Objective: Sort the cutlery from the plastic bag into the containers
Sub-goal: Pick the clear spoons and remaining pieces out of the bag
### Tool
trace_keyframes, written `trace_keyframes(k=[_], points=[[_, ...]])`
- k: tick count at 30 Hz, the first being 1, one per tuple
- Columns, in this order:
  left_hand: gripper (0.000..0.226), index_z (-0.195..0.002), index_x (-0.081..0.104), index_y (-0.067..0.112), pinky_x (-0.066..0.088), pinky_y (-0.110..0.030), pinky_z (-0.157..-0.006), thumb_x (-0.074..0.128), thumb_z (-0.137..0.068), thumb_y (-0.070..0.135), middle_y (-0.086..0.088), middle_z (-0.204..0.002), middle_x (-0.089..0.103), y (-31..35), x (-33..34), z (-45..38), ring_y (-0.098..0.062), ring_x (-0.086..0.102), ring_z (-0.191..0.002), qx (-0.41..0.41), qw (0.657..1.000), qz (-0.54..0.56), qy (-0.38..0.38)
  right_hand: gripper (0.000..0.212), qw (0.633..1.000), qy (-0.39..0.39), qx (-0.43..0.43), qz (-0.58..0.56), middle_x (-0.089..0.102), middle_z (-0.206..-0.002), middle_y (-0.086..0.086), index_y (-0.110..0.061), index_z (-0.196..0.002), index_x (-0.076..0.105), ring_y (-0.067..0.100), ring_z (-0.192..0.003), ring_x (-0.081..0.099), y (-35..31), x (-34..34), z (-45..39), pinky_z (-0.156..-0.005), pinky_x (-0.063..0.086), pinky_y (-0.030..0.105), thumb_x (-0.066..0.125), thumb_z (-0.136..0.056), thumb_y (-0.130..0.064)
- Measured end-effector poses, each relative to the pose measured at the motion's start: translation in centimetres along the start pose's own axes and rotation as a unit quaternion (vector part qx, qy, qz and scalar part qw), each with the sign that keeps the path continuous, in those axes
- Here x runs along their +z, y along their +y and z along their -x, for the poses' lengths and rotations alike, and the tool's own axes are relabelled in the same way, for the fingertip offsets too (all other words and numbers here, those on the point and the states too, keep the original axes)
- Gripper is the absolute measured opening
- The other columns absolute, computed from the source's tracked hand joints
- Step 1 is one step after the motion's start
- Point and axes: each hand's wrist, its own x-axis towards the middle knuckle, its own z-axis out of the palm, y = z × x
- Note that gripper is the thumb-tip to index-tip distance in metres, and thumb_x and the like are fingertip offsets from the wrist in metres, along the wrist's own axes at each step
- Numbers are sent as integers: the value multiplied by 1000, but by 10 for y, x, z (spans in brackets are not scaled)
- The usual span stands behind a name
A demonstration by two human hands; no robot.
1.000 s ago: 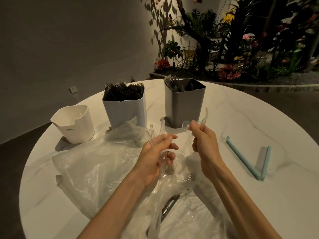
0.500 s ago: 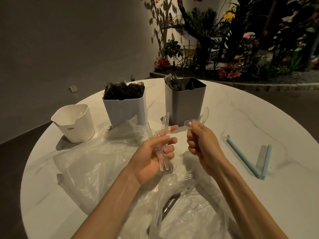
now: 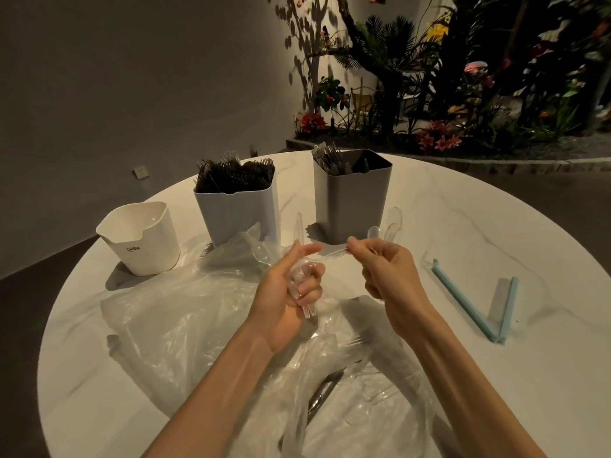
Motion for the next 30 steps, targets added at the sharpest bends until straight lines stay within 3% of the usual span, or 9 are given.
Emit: trace_keyframes(k=[3,7,9,12,14,17,19,25,30], points=[[28,-106,59,9,22,-16,-36,50,-103,36,-4,-60,49,3,-3,-1,-4,29,-38,57,996,-43,49,29,983,-39,-42,174,63,-72,-3,-14,-82,71,8,-69,57,1,-2,0,-54,43,12,64,-96,-39],[25,-93,60,13,23,-17,-33,53,-102,35,-3,-58,49,4,-8,-1,-5,29,-35,111,971,-192,86,39,923,-83,-110,360,61,-86,-23,-31,-83,68,6,-85,61,4,-5,5,-81,50,26,53,-92,-66],[26,-87,62,16,23,-17,-32,57,-100,38,-2,-57,48,1,-6,-1,-5,29,-34,99,965,-230,70,48,915,-126,-148,355,65,-81,-21,-33,-81,66,4,-79,62,4,0,9,-77,50,26,47,-88,-76],[29,-84,60,17,20,-15,-33,59,-97,44,-4,-61,49,3,-4,1,-4,28,-35,49,976,-202,60,42,904,-171,-197,339,60,-67,-18,-34,-69,56,5,-67,57,8,8,10,-69,49,31,43,-98,-61],[32,-88,58,15,16,-16,-35,56,-97,45,-6,-61,49,8,-3,3,-5,25,-36,25,990,-129,49,41,929,-145,-201,276,57,-63,-16,-30,-72,57,5,-63,54,9,8,8,-66,49,30,41,-103,-52],[35,-97,60,7,18,-19,-39,50,-97,41,-11,-69,52,13,-3,5,-8,26,-43,12,999,-29,14,41,982,-139,-101,83,51,-59,-6,-13,-82,56,3,-49,42,2,11,11,-49,38,17,39,-107,-40],[38,-106,61,4,21,-19,-41,47,-98,38,-12,-74,53,13,-3,5,-9,28,-47,3,1000,1,-5,40,990,-136,-37,10,50,-59,-4,-13,-82,55,3,-47,37,-3,13,14,-45,32,15,38,-108,-40],[39,-114,72,14,18,-20,-47,48,-100,42,-10,-81,54,8,-1,5,-8,29,-50,-7,999,-16,-39,41,995,-100,14,-24,42,-51,-11,-20,-92,65,4,-48,35,-5,20,14,-47,32,17,53,-94,-59],[44,-123,70,22,27,-28,-66,48,-98,50,-9,-103,62,3,4,7,-20,41,-87,10,993,-103,-51,33,990,-74,-86,78,70,-67,-8,-26,-91,71,5,-66,69,6,26,18,-69,60,23,83,-75,-53]])
